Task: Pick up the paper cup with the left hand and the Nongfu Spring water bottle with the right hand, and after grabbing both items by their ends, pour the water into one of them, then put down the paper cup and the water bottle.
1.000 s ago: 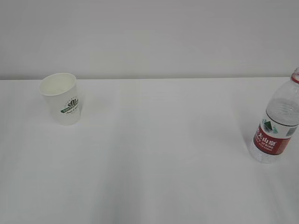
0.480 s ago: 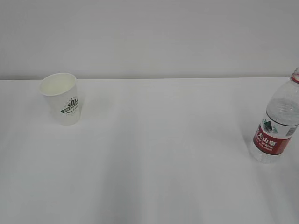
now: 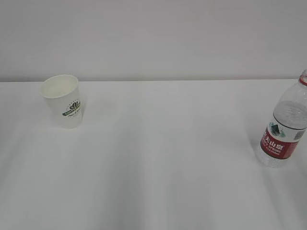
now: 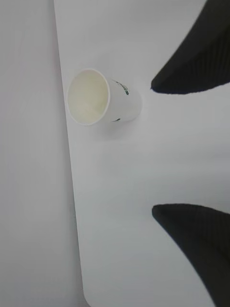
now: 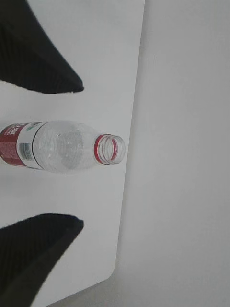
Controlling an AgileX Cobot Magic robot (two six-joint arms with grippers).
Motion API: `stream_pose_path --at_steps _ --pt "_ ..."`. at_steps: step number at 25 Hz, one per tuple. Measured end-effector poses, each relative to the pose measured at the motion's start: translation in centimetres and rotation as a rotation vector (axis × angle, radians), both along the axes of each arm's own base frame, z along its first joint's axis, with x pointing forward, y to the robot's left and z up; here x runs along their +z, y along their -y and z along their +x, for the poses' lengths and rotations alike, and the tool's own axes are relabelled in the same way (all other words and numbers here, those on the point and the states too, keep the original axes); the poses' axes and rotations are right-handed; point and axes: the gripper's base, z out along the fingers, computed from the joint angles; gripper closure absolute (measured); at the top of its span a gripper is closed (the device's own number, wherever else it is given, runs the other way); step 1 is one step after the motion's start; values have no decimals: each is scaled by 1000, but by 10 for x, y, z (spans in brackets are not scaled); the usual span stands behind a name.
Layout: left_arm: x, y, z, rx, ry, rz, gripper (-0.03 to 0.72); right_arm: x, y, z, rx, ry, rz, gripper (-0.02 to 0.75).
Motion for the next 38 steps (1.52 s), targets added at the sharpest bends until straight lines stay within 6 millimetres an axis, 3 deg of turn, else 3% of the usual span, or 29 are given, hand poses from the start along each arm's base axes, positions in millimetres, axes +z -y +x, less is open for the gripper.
stream_pose_path --at_steps 4,9,15,21,27,33,38 --pt "-12 0 11 1 -24 6 171 -10 0 1 -1 31 2 150" --pt "-47 0 20 8 -31 -3 172 -11 0 6 -6 70 20 151" --pt "-67 0 30 23 25 -18 174 -21 -2 28 -13 20 33 151" --pt "-94 0 44 64 -26 -63 223 -33 -3 50 -17 -7 32 150" --pt "-122 10 60 49 -74 -73 231 -57 -3 67 -37 -28 57 150" --pt "-142 34 65 -53 -126 -50 234 -76 -2 66 -56 -41 82 151" --pt "-159 35 65 -53 -137 -41 244 -90 -1 57 -68 -35 102 151"
